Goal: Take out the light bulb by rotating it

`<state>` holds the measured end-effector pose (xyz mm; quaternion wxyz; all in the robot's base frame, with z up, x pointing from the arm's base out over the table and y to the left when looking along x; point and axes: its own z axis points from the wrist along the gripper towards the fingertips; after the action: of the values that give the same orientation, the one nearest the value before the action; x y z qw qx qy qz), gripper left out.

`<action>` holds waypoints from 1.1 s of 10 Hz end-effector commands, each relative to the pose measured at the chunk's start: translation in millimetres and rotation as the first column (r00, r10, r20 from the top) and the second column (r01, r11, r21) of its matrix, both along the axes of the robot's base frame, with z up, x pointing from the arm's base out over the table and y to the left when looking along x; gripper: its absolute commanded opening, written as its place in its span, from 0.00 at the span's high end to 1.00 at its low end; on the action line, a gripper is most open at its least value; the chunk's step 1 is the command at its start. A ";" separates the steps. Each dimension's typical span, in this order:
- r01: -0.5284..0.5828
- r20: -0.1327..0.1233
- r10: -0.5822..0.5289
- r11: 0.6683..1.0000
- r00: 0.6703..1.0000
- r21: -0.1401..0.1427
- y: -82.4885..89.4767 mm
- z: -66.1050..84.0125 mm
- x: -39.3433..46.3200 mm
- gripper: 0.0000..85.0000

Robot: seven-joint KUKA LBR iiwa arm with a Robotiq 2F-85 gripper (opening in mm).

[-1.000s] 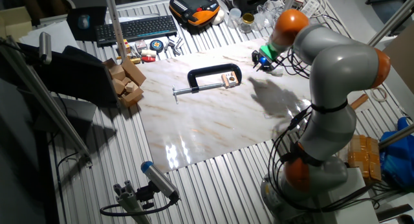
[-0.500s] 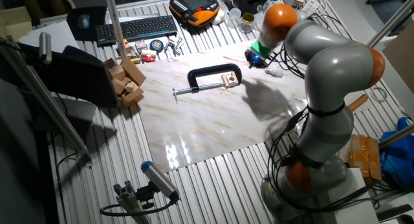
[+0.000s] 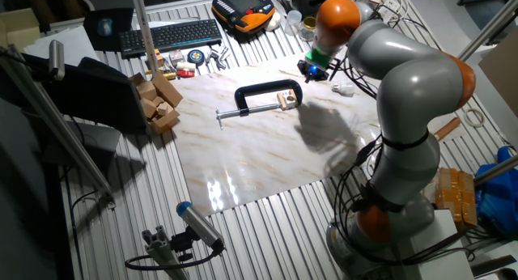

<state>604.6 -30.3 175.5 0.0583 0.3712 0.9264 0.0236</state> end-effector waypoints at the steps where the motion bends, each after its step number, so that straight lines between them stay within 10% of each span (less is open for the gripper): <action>1: -0.155 0.003 0.155 0.988 0.988 -0.003 1.4 2.2 -2.2 1.00; 5: -0.250 -0.069 0.248 0.968 0.966 -0.023 32.5 29.3 -9.9 1.00; 11: -0.363 -0.099 0.360 0.932 0.928 -0.017 38.6 41.6 -27.6 1.00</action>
<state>577.0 8.3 217.2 0.0161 0.1943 0.9808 -0.0005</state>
